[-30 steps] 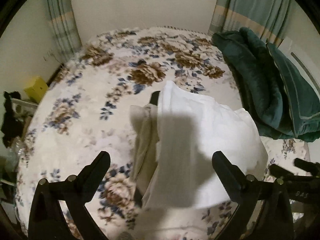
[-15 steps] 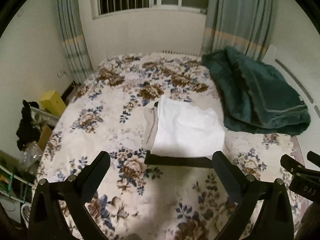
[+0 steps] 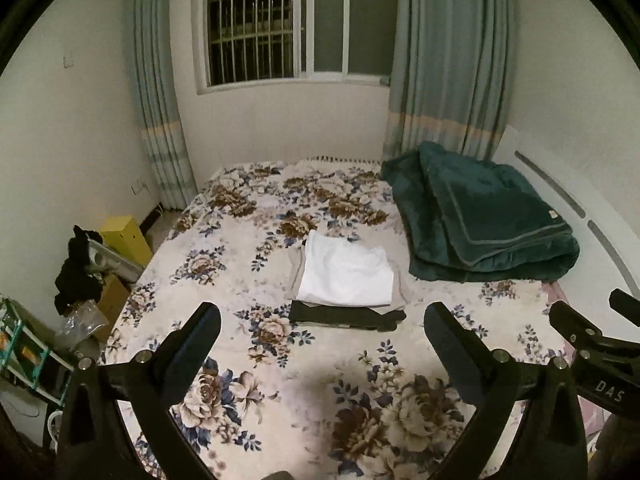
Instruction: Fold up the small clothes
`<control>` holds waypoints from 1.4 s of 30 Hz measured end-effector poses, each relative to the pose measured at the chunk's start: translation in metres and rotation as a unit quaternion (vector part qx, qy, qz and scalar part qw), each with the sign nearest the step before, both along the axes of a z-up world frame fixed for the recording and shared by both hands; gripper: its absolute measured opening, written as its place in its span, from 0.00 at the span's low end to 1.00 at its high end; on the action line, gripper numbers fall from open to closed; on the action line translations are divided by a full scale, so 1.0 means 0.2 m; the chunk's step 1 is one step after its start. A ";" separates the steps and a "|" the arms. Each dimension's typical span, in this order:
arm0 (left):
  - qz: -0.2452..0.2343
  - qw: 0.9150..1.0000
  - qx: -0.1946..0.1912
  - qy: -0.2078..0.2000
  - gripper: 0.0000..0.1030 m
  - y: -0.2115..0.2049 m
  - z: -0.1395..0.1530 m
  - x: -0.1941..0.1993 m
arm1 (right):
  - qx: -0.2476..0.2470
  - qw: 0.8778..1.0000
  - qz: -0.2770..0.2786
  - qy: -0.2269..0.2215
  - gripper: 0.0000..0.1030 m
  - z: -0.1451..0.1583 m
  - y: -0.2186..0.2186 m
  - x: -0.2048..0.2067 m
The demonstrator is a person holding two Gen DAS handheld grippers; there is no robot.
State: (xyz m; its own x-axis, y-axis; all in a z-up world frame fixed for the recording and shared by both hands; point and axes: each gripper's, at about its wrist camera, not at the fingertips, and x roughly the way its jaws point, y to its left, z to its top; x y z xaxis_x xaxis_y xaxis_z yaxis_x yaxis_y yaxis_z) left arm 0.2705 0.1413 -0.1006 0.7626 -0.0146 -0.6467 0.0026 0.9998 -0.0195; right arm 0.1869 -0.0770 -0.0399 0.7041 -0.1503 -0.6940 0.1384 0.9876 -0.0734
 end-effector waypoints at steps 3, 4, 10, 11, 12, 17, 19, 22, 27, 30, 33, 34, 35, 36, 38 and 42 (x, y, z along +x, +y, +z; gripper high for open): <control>-0.001 1.000 -0.007 -0.009 1.00 -0.01 0.06 -0.10 | -0.006 1.000 0.004 -0.020 1.00 0.12 -0.01 -0.14; -0.002 1.000 -0.010 -0.009 1.00 -0.01 0.07 -0.12 | -0.005 1.000 0.007 -0.024 1.00 0.14 -0.02 -0.18; 0.010 1.000 -0.016 -0.025 1.00 -0.01 0.14 -0.28 | 0.003 0.999 0.020 -0.044 1.00 0.29 -0.05 -0.35; 0.012 0.999 -0.014 -0.028 1.00 0.00 0.15 -0.30 | 0.003 0.999 0.021 -0.047 1.00 0.30 -0.05 -0.36; 0.014 0.999 -0.012 -0.031 1.00 -0.01 0.16 -0.32 | 0.002 0.998 0.024 -0.050 1.00 0.32 -0.05 -0.38; 0.015 0.999 -0.010 -0.041 1.00 -0.01 0.19 -0.40 | 0.005 0.998 0.032 -0.060 1.00 0.38 -0.06 -0.44; 0.016 0.999 -0.007 -0.046 1.00 -0.01 0.20 -0.40 | 0.006 0.998 0.033 -0.062 1.00 0.39 -0.06 -0.46; 0.016 0.999 -0.003 -0.049 1.00 -0.02 0.21 -0.42 | 0.009 0.997 0.038 -0.062 1.00 0.40 -0.05 -0.46; 0.023 0.998 0.002 -0.056 1.00 -0.03 0.23 -0.46 | 0.014 0.997 0.043 -0.060 1.00 0.40 -0.05 -0.44; 0.027 0.998 0.003 -0.062 1.00 -0.01 0.24 -0.48 | 0.013 0.997 0.044 -0.059 1.00 0.40 -0.05 -0.45; 0.031 0.997 0.005 -0.064 1.00 0.00 0.25 -0.49 | 0.016 0.997 0.045 -0.059 1.00 0.40 -0.05 -0.44; 0.033 0.997 0.006 -0.063 1.00 0.00 0.25 -0.49 | 0.017 0.997 0.044 -0.059 1.00 0.40 -0.06 -0.44; 0.034 0.997 0.007 -0.063 1.00 0.01 0.25 -0.50 | 0.017 0.997 0.045 -0.059 1.00 0.40 -0.06 -0.43; 0.033 0.997 0.006 -0.063 1.00 0.01 0.25 -0.50 | 0.018 0.997 0.046 -0.059 1.00 0.40 -0.06 -0.44; 0.033 0.997 0.007 -0.063 1.00 0.01 0.25 -0.50 | 0.017 0.997 0.046 -0.059 1.00 0.41 -0.06 -0.44; 0.033 0.997 0.008 -0.067 1.00 0.00 0.26 -0.50 | 0.018 0.997 0.047 -0.058 1.00 0.41 -0.06 -0.44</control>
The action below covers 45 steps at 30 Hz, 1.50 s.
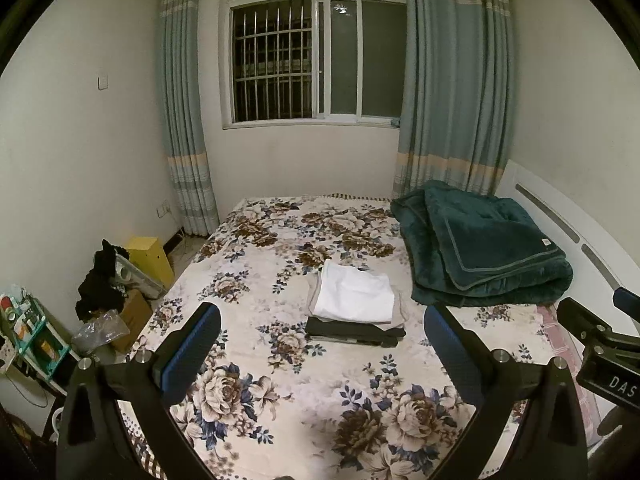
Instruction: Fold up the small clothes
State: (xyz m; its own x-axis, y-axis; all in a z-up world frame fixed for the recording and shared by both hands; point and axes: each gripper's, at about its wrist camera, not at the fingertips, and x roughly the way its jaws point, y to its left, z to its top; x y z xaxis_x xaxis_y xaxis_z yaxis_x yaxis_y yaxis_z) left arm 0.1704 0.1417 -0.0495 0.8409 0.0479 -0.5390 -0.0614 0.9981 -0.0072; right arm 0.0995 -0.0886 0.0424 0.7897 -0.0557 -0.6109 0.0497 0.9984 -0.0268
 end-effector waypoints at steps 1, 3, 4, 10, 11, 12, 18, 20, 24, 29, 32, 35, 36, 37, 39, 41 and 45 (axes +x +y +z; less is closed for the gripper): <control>-0.001 1.000 0.000 0.000 1.00 0.00 0.00 0.00 | 0.000 1.000 0.001 0.001 1.00 0.00 0.00 0.00; -0.001 1.000 0.000 0.000 1.00 0.00 0.00 0.00 | 0.000 1.000 0.000 0.000 1.00 -0.01 0.00 0.00; -0.001 1.000 0.001 -0.001 1.00 0.00 0.00 0.00 | 0.001 1.000 0.000 0.001 1.00 -0.01 0.00 -0.01; 0.000 1.000 0.004 -0.003 1.00 0.01 0.01 0.00 | 0.003 1.000 0.005 0.000 1.00 0.01 0.00 0.00; 0.000 1.000 0.004 -0.003 1.00 0.01 0.01 0.00 | 0.004 1.000 0.005 0.000 1.00 0.02 0.00 0.00; 0.001 1.000 0.005 -0.003 1.00 0.01 0.01 0.01 | 0.003 1.000 0.007 0.000 1.00 0.02 0.01 0.01; 0.001 1.000 0.005 -0.005 1.00 0.02 0.03 0.01 | 0.006 1.000 0.011 -0.001 1.00 0.02 0.02 0.02; -0.001 1.000 0.004 -0.004 1.00 0.02 0.03 0.01 | 0.006 1.000 0.013 -0.001 1.00 0.02 0.02 0.03; -0.001 1.000 0.005 -0.004 1.00 0.02 0.04 0.01 | 0.004 1.000 0.017 -0.002 1.00 0.02 0.03 0.03; -0.003 1.000 0.003 -0.003 1.00 0.02 0.04 0.00 | 0.003 1.000 0.019 -0.002 1.00 0.02 0.03 0.04; -0.004 1.000 0.003 -0.003 1.00 0.02 0.04 0.00 | 0.003 1.000 0.019 -0.003 1.00 0.02 0.04 0.03; -0.004 1.000 0.005 -0.005 1.00 0.02 0.04 -0.01 | 0.003 1.000 0.018 -0.002 1.00 0.02 0.04 0.03; -0.005 1.000 0.004 -0.005 1.00 0.01 0.04 -0.01 | 0.003 1.000 0.018 -0.002 1.00 0.02 0.04 0.04; -0.005 1.000 0.004 -0.005 1.00 0.01 0.04 -0.01 | 0.004 1.000 0.017 -0.002 1.00 0.02 0.04 0.04; -0.006 1.000 0.004 -0.005 1.00 0.01 0.04 -0.01 | 0.002 1.000 0.018 -0.003 1.00 0.02 0.04 0.03; -0.005 1.000 0.004 -0.005 1.00 0.01 0.04 -0.01 | 0.004 1.000 0.018 -0.003 1.00 0.02 0.04 0.03; -0.005 1.000 0.004 -0.006 1.00 0.01 0.04 -0.01 | 0.003 1.000 0.018 -0.004 1.00 0.02 0.04 0.03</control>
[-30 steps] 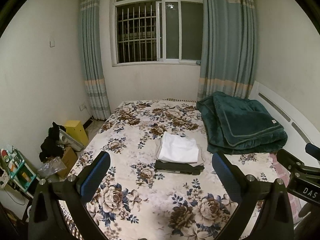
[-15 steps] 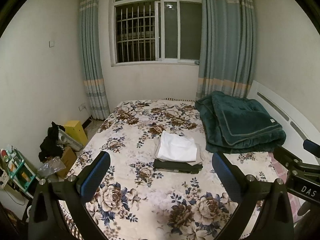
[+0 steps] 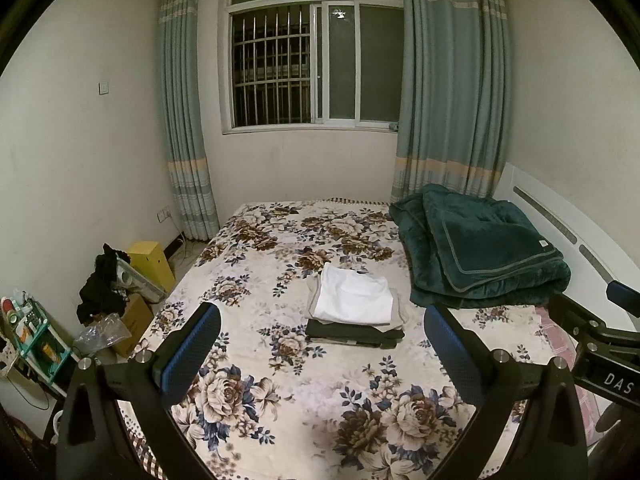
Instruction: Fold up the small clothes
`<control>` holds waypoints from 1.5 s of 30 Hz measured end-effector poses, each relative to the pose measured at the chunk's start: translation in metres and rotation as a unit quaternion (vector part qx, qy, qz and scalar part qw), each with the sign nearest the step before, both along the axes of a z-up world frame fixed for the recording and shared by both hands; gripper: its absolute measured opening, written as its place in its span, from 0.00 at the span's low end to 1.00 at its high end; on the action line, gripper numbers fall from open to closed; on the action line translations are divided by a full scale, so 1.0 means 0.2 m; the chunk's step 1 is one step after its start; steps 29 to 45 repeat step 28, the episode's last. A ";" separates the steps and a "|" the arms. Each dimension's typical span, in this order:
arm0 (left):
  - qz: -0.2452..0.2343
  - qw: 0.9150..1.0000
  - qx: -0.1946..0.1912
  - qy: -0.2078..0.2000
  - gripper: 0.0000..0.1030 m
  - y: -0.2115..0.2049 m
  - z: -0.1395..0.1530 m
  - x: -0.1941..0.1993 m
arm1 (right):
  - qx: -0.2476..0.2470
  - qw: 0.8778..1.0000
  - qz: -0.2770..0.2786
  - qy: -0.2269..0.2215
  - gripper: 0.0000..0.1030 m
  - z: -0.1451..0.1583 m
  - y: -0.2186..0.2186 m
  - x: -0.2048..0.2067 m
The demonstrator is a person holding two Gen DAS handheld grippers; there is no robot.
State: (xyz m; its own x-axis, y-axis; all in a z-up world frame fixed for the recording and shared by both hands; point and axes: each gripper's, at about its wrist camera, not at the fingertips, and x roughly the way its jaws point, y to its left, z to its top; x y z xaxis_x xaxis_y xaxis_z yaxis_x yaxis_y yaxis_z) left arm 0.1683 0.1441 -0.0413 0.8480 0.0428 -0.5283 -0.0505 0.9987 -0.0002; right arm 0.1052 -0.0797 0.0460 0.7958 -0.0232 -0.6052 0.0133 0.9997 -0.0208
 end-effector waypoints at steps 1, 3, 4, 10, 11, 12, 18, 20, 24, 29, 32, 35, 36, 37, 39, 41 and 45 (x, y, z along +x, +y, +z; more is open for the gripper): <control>0.000 1.000 0.001 0.000 1.00 0.00 0.00 0.00 | -0.001 1.000 0.000 -0.001 1.00 0.00 0.00 0.00; 0.001 1.000 0.000 -0.002 1.00 0.00 0.00 0.00 | 0.000 1.000 0.001 -0.001 1.00 0.00 0.00 0.00; 0.001 1.000 0.000 -0.002 1.00 0.00 0.01 0.00 | 0.001 1.000 0.001 -0.002 1.00 0.01 -0.01 0.00; 0.000 1.000 0.001 -0.004 1.00 -0.01 0.01 0.00 | 0.000 1.000 0.003 -0.004 1.00 0.01 -0.01 0.01; 0.001 1.000 0.001 -0.004 1.00 -0.01 0.02 0.00 | 0.001 1.000 0.003 -0.004 1.00 0.01 -0.01 0.02; 0.001 1.000 0.001 -0.005 1.00 -0.01 0.02 0.00 | 0.001 1.000 0.003 -0.005 1.00 0.02 0.00 0.01; 0.002 1.000 0.001 -0.004 1.00 -0.01 0.02 0.00 | 0.001 1.000 0.003 -0.004 1.00 0.01 -0.01 0.02; 0.002 1.000 0.000 -0.004 1.00 -0.01 0.02 -0.01 | 0.000 1.000 0.002 -0.005 1.00 0.01 0.00 0.00; 0.004 1.000 0.002 -0.005 1.00 -0.01 0.03 -0.02 | 0.001 1.000 0.001 -0.005 1.00 0.01 0.00 0.00; 0.007 1.000 0.002 -0.008 1.00 -0.01 0.05 -0.02 | 0.000 1.000 0.000 -0.004 1.00 0.01 0.00 0.01; 0.007 1.000 0.002 -0.008 1.00 -0.01 0.05 -0.02 | 0.000 1.000 0.000 -0.004 1.00 0.01 0.00 0.01; 0.007 1.000 0.002 -0.008 1.00 -0.01 0.05 -0.02 | 0.000 1.000 0.000 -0.004 1.00 0.01 0.00 0.01; 0.007 1.000 0.002 -0.008 1.00 -0.01 0.05 -0.02 | 0.000 1.000 0.000 -0.004 1.00 0.01 0.00 0.01; 0.007 1.000 0.002 -0.008 1.00 -0.01 0.05 -0.02 | 0.000 1.000 0.000 -0.004 1.00 0.01 0.00 0.01; 0.007 1.000 0.002 -0.008 1.00 -0.01 0.05 -0.02 | 0.000 1.000 0.000 -0.004 1.00 0.01 0.00 0.01; 0.007 1.000 0.002 -0.008 1.00 -0.01 0.05 -0.02 | 0.000 1.000 0.000 -0.004 1.00 0.01 0.00 0.01; 0.007 1.000 0.002 -0.008 1.00 -0.01 0.05 -0.02 | 0.000 1.000 0.000 -0.004 1.00 0.01 0.00 0.01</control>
